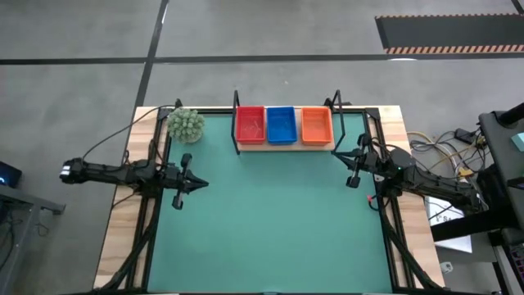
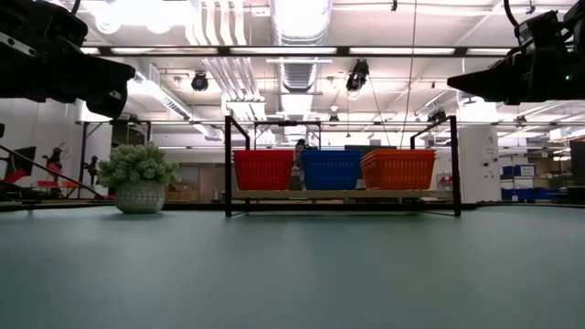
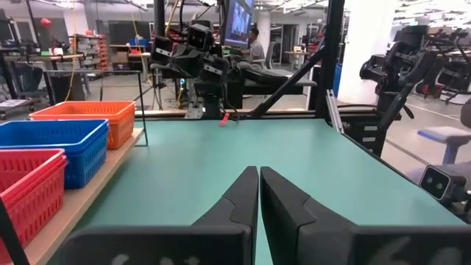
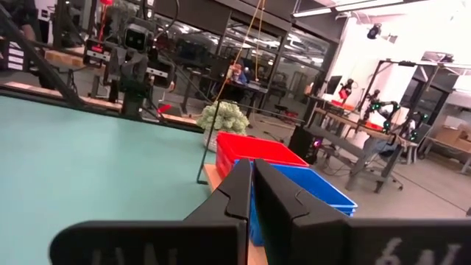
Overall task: Stack baskets on shelf by color
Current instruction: Return to home position
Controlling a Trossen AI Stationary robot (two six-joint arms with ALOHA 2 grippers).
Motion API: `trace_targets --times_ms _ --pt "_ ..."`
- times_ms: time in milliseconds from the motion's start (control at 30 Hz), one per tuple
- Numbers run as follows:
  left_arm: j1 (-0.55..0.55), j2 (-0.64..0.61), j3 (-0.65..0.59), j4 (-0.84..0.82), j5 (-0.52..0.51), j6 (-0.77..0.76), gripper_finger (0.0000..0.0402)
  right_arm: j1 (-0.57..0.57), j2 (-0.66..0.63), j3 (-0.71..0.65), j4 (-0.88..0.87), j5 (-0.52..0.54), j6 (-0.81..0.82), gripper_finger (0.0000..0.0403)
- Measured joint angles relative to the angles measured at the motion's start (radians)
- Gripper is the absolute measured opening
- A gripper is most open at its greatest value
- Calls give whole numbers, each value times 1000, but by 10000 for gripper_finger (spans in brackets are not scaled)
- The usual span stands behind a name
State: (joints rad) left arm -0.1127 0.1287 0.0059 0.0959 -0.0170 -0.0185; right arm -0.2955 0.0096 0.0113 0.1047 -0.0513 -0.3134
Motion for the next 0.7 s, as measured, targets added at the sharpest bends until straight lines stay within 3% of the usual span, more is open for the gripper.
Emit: trace_targets --times_ms 700 --pt "0 8 -2 0 1 0 0 0 6 0 0 0 0 9"
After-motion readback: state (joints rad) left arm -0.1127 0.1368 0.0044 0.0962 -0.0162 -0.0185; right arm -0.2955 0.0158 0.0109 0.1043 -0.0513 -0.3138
